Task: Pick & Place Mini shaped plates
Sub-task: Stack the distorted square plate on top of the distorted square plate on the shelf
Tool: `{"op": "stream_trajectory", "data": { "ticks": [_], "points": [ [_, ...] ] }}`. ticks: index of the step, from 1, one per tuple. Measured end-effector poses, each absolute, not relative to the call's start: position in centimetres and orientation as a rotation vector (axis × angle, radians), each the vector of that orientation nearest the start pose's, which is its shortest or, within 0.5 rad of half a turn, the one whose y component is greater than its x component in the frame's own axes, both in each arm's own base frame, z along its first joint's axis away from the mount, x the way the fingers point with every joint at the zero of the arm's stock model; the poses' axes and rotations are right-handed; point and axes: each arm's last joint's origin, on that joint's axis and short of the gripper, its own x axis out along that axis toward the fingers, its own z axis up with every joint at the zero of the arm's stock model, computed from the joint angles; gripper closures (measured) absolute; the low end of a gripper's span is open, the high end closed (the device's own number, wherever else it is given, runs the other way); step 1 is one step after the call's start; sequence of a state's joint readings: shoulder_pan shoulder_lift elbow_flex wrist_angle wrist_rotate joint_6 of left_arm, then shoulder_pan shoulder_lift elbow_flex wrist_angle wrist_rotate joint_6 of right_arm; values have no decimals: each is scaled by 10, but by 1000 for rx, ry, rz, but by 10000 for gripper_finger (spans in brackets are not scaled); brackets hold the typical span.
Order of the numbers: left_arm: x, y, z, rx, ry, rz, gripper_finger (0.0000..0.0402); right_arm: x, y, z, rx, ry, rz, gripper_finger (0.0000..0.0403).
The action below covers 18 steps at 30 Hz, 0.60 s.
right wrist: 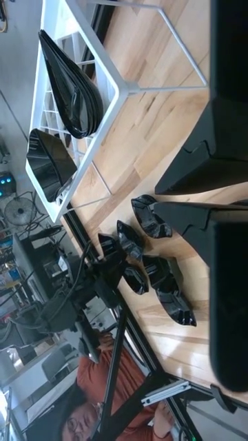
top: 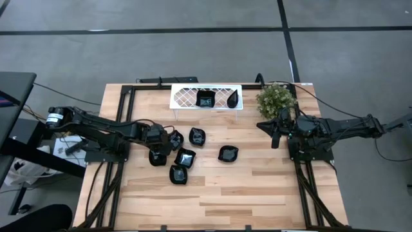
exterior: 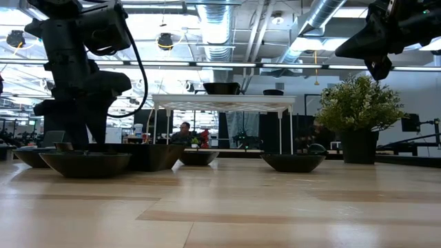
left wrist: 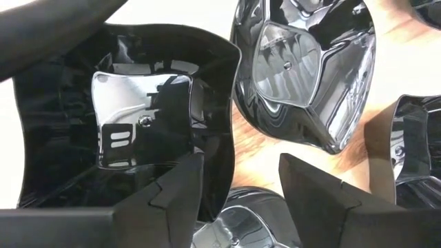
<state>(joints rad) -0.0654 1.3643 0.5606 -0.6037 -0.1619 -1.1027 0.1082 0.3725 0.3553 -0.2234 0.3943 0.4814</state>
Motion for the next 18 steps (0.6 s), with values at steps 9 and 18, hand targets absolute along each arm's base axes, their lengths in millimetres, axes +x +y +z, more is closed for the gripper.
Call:
{"op": "stream_trajectory", "data": {
  "ticks": [9,18],
  "points": [
    [190,-7,128,-711,1198,826,254,112,1,233,433,158,-336,379],
    [189,-7,127,-703,1202,828,291,112,1,233,452,154,-337,381]
  ]
}}
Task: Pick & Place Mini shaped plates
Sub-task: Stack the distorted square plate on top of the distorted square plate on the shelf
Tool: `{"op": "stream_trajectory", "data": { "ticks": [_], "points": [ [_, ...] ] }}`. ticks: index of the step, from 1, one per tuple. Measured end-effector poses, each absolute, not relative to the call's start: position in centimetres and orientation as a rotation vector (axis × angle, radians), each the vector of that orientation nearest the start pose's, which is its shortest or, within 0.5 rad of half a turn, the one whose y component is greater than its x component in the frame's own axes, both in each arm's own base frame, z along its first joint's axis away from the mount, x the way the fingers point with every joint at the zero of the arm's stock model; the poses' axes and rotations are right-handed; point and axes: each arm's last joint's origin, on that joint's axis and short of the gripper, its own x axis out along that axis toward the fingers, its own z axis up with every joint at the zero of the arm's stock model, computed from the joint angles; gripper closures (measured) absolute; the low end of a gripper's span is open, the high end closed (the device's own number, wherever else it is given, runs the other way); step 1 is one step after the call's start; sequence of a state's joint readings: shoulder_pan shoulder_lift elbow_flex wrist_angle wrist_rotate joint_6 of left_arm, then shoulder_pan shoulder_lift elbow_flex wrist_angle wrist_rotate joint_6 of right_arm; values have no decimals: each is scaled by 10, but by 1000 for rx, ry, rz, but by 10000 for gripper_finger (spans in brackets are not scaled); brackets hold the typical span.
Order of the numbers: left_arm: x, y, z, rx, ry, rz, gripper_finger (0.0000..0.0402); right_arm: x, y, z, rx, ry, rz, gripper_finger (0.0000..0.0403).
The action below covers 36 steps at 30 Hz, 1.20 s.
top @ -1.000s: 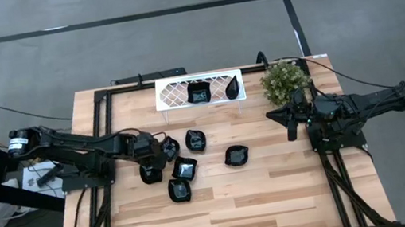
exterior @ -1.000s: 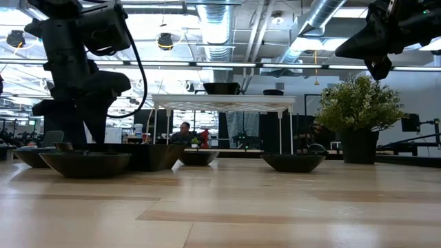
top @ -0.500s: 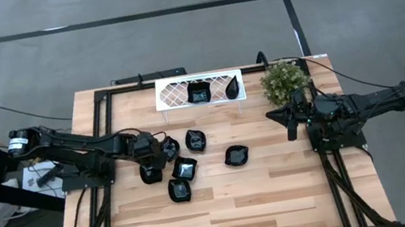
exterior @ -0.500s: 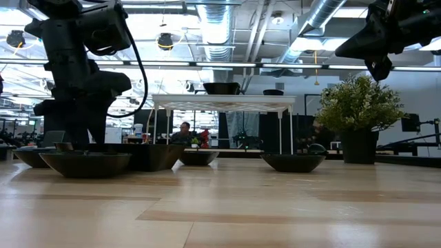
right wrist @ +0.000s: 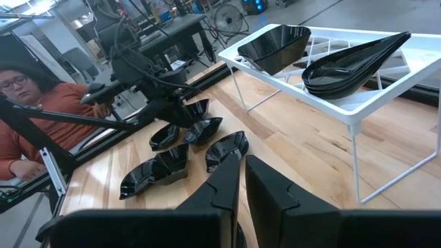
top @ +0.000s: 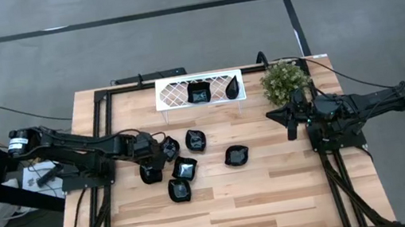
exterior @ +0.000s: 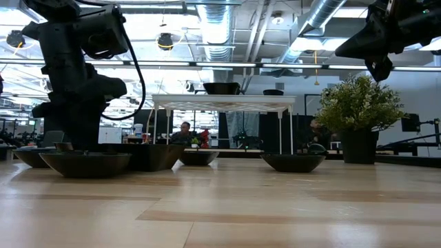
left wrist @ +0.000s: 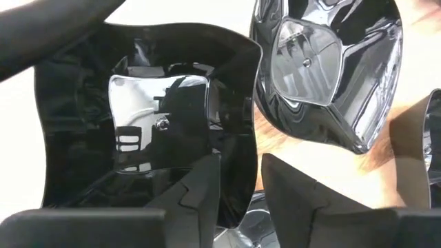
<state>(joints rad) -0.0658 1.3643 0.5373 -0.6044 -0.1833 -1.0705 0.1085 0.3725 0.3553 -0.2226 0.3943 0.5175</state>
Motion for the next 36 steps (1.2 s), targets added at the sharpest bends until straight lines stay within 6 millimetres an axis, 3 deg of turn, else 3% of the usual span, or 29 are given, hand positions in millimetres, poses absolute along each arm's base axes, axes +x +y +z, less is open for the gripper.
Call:
{"op": "stream_trajectory", "data": {
  "ticks": [15,31,36],
  "points": [
    [189,-5,127,-636,1178,850,391,112,1,233,452,154,-337,381],
    [188,-5,128,-587,1183,836,396,112,1,233,459,152,-338,381],
    [185,-5,137,-600,1150,821,397,112,1,233,459,153,-338,381]
  ]
}}
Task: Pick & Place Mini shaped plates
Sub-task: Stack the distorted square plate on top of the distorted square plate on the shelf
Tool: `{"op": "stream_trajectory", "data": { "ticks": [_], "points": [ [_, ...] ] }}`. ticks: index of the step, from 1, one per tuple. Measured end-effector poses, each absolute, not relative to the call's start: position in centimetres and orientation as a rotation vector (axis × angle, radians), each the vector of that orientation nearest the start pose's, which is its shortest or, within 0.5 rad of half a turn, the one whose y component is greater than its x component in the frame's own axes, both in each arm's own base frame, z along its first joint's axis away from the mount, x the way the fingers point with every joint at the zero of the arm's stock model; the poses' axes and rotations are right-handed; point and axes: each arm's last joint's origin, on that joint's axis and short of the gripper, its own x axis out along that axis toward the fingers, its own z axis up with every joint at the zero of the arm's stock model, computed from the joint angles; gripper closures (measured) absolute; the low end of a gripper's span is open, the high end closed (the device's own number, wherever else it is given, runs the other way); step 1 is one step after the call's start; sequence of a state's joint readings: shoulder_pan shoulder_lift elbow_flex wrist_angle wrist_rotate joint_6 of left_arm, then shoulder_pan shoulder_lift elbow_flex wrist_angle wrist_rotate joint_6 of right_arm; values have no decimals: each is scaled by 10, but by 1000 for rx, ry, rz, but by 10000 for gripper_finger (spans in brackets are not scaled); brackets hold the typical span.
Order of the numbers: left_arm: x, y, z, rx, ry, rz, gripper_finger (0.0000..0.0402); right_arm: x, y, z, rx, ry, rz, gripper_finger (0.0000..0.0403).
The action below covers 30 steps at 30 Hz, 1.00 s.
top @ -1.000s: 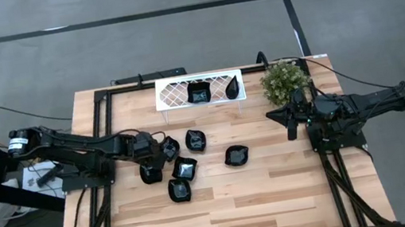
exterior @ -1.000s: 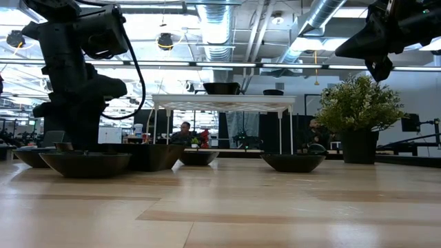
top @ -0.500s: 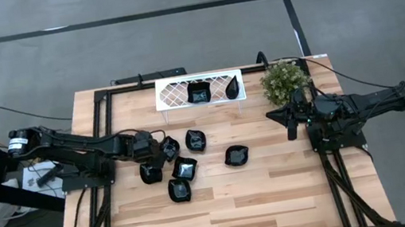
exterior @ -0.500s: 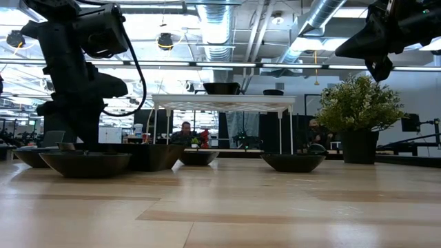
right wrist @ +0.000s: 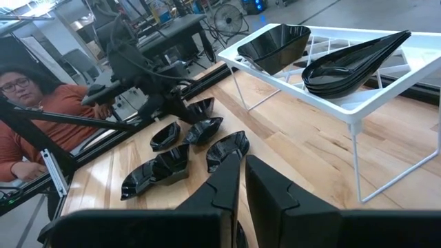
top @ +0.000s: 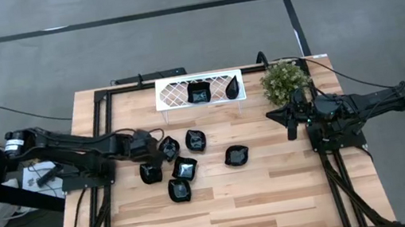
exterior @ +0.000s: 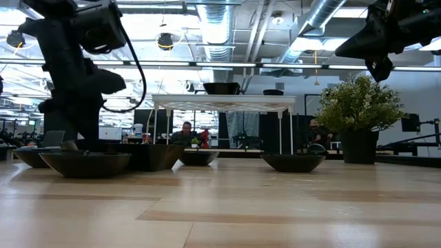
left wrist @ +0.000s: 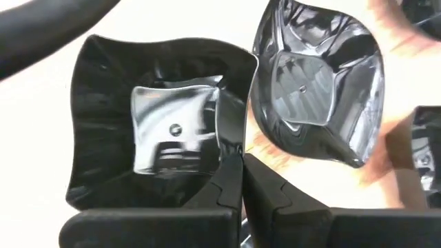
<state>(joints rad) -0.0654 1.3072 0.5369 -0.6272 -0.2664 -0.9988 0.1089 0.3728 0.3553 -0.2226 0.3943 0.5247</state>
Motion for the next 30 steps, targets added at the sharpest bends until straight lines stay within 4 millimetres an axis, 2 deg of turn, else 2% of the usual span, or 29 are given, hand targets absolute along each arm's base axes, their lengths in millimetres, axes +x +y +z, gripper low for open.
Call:
{"op": "stream_trajectory", "data": {
  "ticks": [11,19,30],
  "points": [
    [170,-3,162,-662,1056,801,398,112,1,233,459,153,-338,381],
    [165,1,173,-697,999,795,398,112,1,233,459,153,-338,381],
    [178,2,211,-685,924,740,399,112,1,233,459,153,-338,381]
  ]
}}
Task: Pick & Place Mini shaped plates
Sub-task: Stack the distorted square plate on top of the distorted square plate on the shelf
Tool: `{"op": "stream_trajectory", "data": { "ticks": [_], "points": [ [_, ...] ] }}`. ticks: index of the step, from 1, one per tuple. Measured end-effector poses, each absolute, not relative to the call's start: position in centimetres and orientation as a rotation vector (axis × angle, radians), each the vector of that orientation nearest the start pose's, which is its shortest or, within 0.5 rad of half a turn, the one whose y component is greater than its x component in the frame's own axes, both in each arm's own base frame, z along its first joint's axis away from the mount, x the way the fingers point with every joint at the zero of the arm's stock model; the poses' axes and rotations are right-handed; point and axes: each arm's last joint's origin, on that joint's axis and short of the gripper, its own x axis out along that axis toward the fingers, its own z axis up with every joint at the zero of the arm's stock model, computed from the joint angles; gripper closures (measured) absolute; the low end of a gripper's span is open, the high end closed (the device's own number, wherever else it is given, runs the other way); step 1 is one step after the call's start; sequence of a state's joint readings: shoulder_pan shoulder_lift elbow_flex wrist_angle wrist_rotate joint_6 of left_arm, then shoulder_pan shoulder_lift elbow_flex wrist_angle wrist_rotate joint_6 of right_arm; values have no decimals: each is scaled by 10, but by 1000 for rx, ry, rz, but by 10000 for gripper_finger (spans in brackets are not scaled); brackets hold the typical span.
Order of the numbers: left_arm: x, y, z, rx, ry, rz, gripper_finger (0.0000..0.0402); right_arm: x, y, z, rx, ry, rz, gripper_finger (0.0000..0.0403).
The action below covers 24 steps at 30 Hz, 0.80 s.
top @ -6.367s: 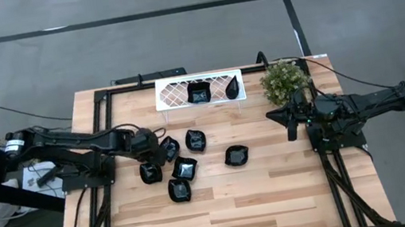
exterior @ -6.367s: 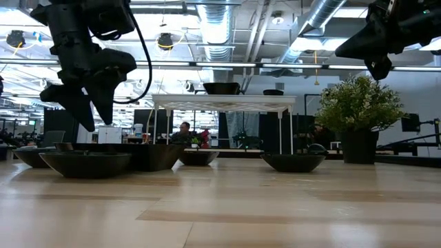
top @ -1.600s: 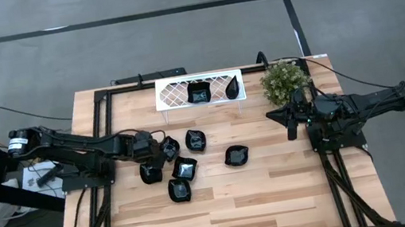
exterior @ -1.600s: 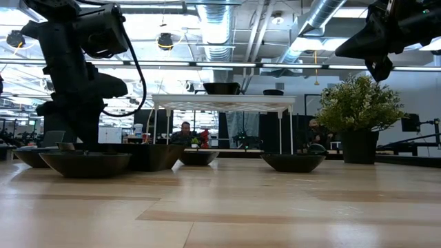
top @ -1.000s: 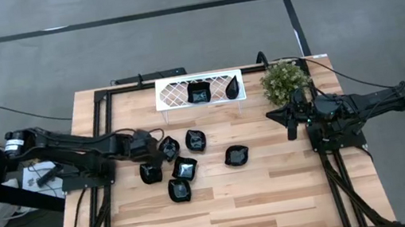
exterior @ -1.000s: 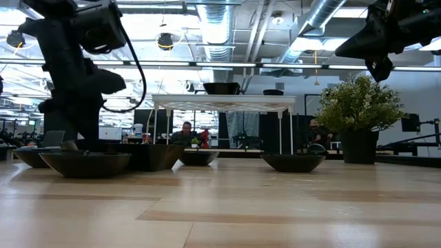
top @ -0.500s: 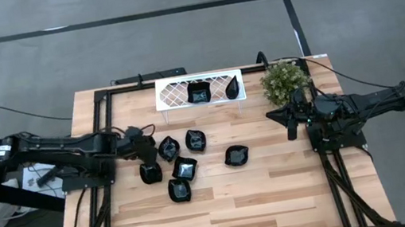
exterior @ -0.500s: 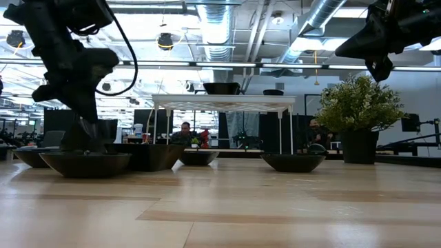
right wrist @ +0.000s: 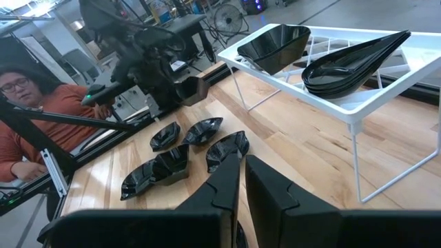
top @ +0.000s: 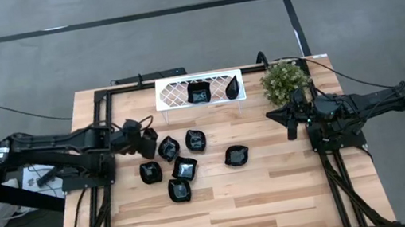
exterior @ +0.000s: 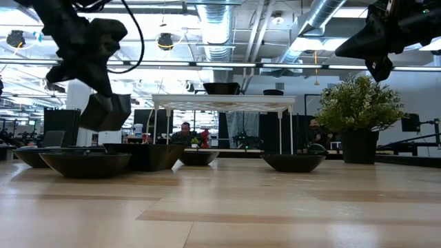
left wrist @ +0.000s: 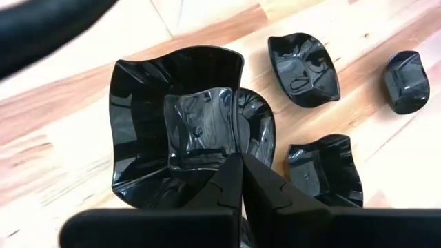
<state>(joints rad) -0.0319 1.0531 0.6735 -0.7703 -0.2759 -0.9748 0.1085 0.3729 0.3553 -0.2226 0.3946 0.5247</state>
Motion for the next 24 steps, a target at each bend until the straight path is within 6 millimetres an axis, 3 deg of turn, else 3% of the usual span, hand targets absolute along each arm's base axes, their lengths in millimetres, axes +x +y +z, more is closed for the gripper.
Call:
{"op": "stream_trajectory", "data": {
  "ticks": [8,18,24],
  "points": [
    [176,-1,234,-664,980,738,399,112,1,233,459,153,-338,381],
    [188,-5,284,-704,843,649,399,112,1,233,458,153,-339,381],
    [192,-5,304,-720,789,627,399,112,1,233,458,153,-338,381]
  ]
}}
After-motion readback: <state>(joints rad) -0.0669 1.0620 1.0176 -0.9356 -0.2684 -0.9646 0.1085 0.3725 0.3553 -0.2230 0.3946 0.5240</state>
